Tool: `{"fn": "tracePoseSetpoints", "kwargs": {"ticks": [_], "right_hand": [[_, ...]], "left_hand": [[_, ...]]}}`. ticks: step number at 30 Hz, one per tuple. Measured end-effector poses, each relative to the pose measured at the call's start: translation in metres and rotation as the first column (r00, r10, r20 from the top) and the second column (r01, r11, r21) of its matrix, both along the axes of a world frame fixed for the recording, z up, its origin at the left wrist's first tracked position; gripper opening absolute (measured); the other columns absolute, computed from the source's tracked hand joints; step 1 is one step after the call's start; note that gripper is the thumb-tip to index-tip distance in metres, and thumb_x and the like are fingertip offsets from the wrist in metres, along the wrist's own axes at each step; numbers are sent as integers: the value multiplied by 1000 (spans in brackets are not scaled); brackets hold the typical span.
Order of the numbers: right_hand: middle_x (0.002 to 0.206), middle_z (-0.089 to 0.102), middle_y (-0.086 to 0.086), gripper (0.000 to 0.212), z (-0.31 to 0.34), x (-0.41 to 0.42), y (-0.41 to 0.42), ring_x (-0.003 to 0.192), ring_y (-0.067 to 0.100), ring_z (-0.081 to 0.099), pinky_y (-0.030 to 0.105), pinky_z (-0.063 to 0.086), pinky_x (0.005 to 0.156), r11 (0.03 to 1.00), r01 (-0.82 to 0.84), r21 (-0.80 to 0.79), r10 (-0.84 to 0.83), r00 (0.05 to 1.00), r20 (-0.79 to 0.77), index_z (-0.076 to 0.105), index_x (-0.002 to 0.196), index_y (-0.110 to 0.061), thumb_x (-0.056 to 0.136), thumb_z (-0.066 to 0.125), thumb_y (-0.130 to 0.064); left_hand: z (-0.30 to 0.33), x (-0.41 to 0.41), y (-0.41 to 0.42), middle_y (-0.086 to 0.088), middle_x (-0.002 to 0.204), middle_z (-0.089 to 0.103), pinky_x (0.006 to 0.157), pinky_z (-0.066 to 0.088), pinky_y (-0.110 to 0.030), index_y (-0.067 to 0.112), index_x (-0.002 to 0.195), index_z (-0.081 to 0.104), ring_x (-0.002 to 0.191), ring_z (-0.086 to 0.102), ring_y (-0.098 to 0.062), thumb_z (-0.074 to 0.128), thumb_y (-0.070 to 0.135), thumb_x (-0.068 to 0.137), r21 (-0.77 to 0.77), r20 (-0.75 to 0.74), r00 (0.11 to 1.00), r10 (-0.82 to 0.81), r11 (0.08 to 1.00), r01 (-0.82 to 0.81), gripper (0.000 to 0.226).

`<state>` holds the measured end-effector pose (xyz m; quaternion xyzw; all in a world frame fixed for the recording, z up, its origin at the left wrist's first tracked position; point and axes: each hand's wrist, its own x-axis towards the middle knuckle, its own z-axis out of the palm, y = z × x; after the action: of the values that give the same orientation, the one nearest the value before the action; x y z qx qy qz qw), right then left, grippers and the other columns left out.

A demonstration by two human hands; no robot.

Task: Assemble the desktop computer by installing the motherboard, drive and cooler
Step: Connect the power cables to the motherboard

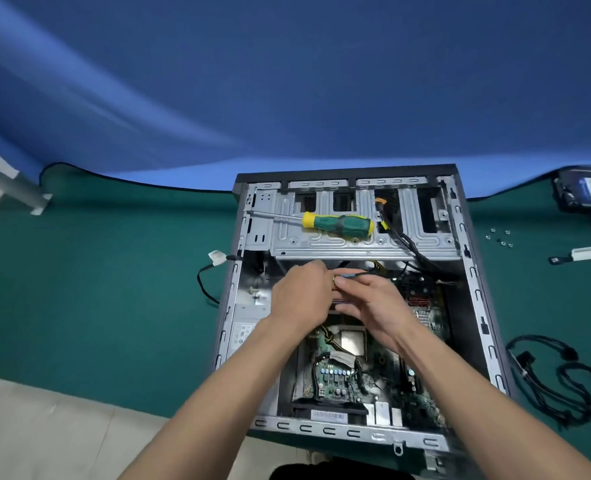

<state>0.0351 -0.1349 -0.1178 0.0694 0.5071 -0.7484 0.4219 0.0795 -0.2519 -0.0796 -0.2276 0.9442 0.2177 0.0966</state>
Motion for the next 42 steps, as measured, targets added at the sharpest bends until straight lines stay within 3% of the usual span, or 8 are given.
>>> {"fn": "tracePoseSetpoints", "kwargs": {"ticks": [10, 15, 18, 22, 26, 31, 35, 42], "right_hand": [[79, 67, -18, 19, -22, -3, -10, 77, -2, 63, 5, 45, 67, 871, 109, 479, 190, 826, -531, 67, 75, -29, 85, 69, -13], [92, 69, -7, 11, -32, -3, -16, 88, 8, 60, 18, 42, 79, 796, 142, 588, 441, 528, -725, 71, 96, -17, 90, 62, -20], [98, 70, 1, 18, -32, -5, -21, 92, 17, 60, 22, 37, 75, 756, 136, 641, 565, 359, -743, 67, 106, -15, 94, 56, -24], [90, 68, 5, 28, -35, -14, -26, 84, 25, 63, 33, 43, 70, 550, 136, 824, 793, 222, -567, 63, 104, -13, 99, 44, -33], [89, 70, -1, 26, -37, -12, -19, 81, 19, 65, 32, 45, 81, 544, 143, 827, 797, 220, -563, 66, 103, -18, 98, 47, -36], [94, 73, -6, 20, -36, -7, -22, 86, 14, 65, 27, 44, 84, 567, 159, 808, 744, 321, -586, 72, 103, -22, 92, 59, -33], [88, 73, -4, 21, -34, -15, -37, 86, 20, 66, 30, 47, 77, 438, 141, 888, 802, 385, -457, 72, 100, -26, 92, 58, -38], [52, 48, -3, 50, -38, -25, -57, 55, 17, 48, 29, 36, 61, 149, -6, 989, 875, 466, -129, 47, 54, -15, 96, 45, -42]], "left_hand": [[-13, 1, -39, -5, 132, 57, 107, 36, -38, 15, 128, 58, 122, 51, -23, 42, 4, 91, 263, 429, 900, -77, 964, -43, 41], [-12, -7, -40, -5, 150, 34, 115, 22, -35, 16, 143, 38, 136, 33, -23, 38, 4, 95, 372, 550, 806, -218, 928, -3, 49], [-13, -9, -41, -4, 152, 31, 110, 25, -32, 20, 145, 34, 137, 32, -23, 39, 9, 97, 397, 569, 779, -263, 918, 20, 50], [-17, -11, -50, -7, 145, 41, 107, 26, -30, 14, 141, 41, 131, 39, -23, 41, 8, 97, 429, 536, 822, -192, 900, -70, 44], [-29, -16, -58, -15, 138, 47, 109, 34, -40, 2, 136, 44, 123, 47, -28, 38, 2, 94, 404, 552, 827, -106, 902, -154, 43], [-43, -22, -65, -18, 115, 58, 83, 48, -37, -5, 103, 59, 85, 56, -22, 43, 2, 93, 398, 562, 822, -92, 901, -171, 20], [-49, -22, -67, -17, 101, 60, 61, 42, -28, -5, 106, 60, 69, 52, -19, 42, 5, 94, 401, 566, 819, -92, 899, -176, 24], [-56, -24, -70, -14, 83, 58, 58, 39, -29, -3, 96, 55, 83, 54, -25, 36, 1, 96, 478, 565, 823, -59, 837, -268, 19]]}}
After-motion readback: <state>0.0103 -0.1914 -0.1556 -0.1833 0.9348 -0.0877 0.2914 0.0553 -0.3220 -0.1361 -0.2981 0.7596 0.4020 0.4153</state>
